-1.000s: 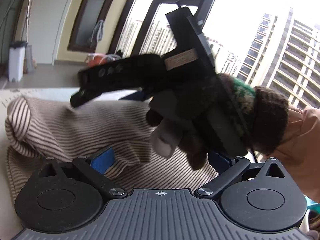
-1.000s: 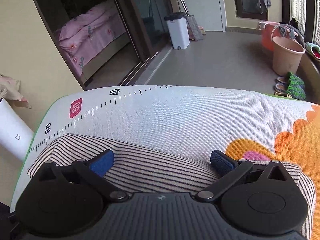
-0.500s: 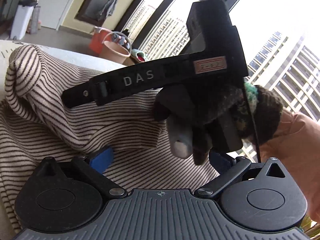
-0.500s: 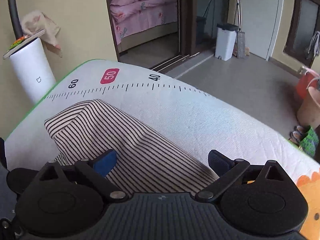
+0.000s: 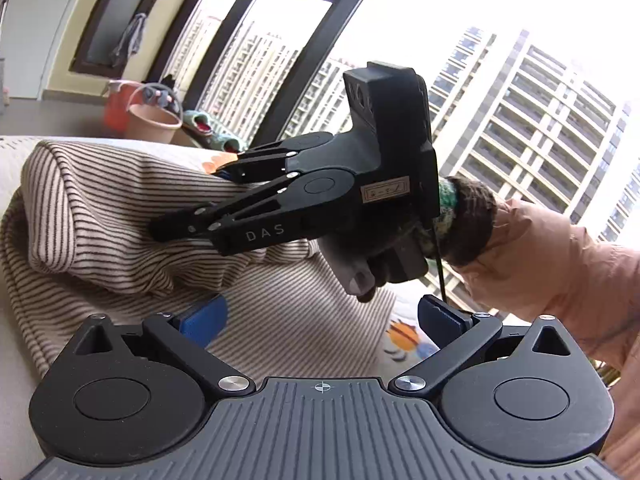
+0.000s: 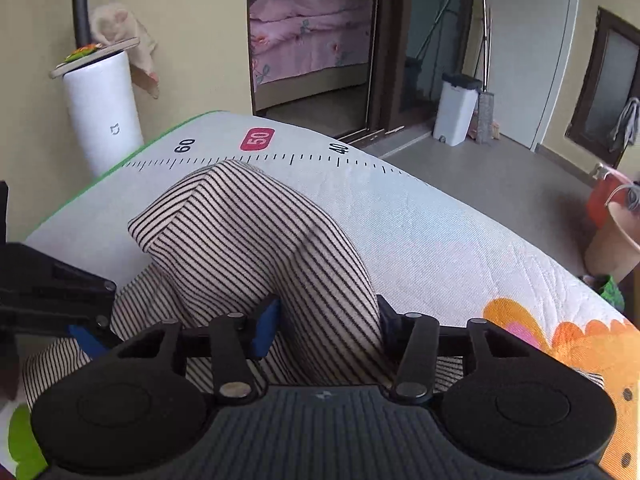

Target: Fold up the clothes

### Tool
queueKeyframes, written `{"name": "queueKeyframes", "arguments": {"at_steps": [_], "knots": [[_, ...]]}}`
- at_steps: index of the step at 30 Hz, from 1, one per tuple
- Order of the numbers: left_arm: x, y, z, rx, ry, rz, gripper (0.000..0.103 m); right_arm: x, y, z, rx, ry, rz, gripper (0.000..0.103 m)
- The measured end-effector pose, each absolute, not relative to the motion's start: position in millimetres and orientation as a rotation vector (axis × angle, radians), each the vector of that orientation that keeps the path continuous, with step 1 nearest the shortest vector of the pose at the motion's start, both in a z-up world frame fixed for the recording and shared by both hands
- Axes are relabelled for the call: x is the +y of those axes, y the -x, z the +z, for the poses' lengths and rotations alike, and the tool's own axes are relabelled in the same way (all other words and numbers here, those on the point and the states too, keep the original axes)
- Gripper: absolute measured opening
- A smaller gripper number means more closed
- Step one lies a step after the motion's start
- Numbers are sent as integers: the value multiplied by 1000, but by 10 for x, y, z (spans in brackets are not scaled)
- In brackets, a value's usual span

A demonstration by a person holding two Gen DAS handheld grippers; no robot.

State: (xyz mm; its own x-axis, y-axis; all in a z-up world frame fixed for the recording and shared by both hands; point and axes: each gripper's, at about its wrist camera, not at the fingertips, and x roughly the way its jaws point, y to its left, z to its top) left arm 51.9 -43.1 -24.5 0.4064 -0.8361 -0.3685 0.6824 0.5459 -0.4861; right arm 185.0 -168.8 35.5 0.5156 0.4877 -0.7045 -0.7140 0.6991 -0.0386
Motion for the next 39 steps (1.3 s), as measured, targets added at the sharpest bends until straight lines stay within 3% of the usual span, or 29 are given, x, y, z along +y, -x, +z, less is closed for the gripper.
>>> {"name": "queueKeyframes", "arguments": {"at_steps": [4,10,20,23,24,29,34,39], "knots": [[-238,-133,-230,597,347,-893,103,-1796,-1322,398,651,390,738,39],[8,-16,68,512,450,-633,103,-1835,-635,358,575,458,746,38],[-120,-383,66,625,495,-468,102,-2084,-129,294,562,305,758,39],[-219,-368,-91,682,501,-504,65,-2221,-66,317,598,226,777,40],[-251,-353,-147,703,502,-512,65,-2291,-49,321,612,195,774,40],[-189,-215,-265,731,475,-526,65,-2737,101,385,611,34,728,55],[-224,-55,-277,736,421,-526,64,-3275,287,638,505,-184,656,82],[-258,86,-269,740,397,-540,64,-3704,254,764,430,-329,511,84]]}}
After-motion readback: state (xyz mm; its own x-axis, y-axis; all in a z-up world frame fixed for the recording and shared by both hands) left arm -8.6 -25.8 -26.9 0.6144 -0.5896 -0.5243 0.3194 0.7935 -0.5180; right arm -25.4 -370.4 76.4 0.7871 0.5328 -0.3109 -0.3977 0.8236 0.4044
